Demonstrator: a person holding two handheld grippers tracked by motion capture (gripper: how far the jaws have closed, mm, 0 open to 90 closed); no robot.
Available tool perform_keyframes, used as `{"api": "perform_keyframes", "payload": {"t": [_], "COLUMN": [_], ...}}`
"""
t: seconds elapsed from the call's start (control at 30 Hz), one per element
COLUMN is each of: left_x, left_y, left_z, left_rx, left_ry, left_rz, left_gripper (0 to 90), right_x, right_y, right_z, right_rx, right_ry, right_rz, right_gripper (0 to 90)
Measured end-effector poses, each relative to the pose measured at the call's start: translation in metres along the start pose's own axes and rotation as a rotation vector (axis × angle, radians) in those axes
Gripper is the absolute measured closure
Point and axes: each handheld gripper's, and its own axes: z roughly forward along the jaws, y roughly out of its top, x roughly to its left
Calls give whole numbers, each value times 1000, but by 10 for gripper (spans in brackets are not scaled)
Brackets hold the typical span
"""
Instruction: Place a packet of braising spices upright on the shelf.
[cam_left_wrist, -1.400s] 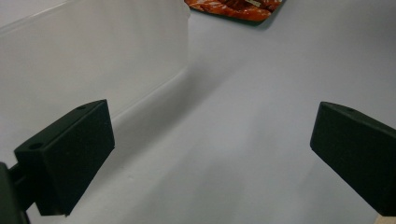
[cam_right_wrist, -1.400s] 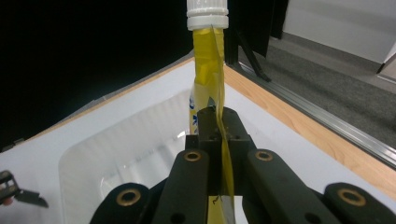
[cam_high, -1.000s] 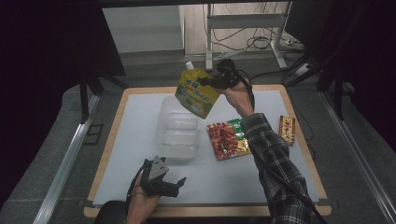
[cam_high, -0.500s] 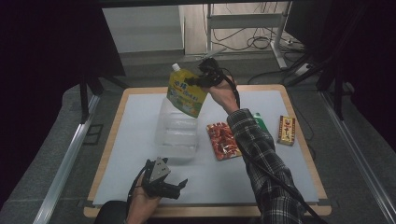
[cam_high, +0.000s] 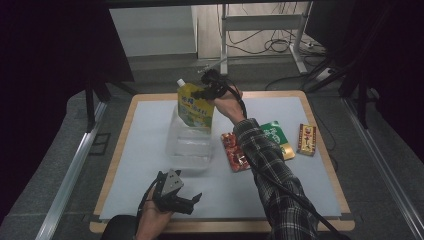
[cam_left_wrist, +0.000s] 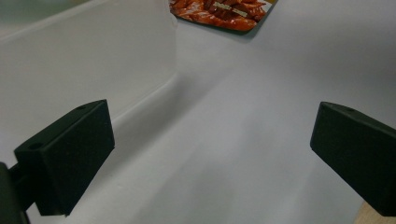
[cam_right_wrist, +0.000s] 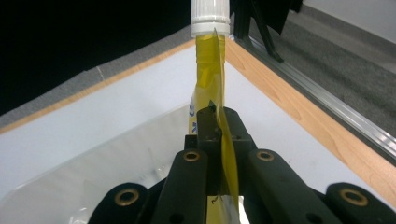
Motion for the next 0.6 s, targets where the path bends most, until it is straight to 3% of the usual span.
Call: {"api": "perform_keyframes", "payload": {"t": [0.07,0.17,0.23,0.37,0.5,0.6], "left_x": [0,0,0,0,1,0], "left_y": [0,0,0,0,0,0], "left_z": [0,1,1,0,0,1], "left_rx": [-1,-2,-1,-2,0,4], "left_ry": [-1,-2,-4,-3,-1,-4], "left_rz": [-2,-4,-4,-3,-6,-3], "left_gripper": [0,0,0,0,0,0], "right_x": [1,2,3,5,11,10], "right_y": [-3,-9,-10,-9,-5,-3], "right_z": [6,15,17,14,9,1], "right_rx": [-15,-41,-42,-36,-39,-48], "right_ry": [12,-5,-34,-33,-70,-84], "right_rz": [12,26,30,15,-25,-27], "right_gripper": [877,882,882,852,654,534]}}
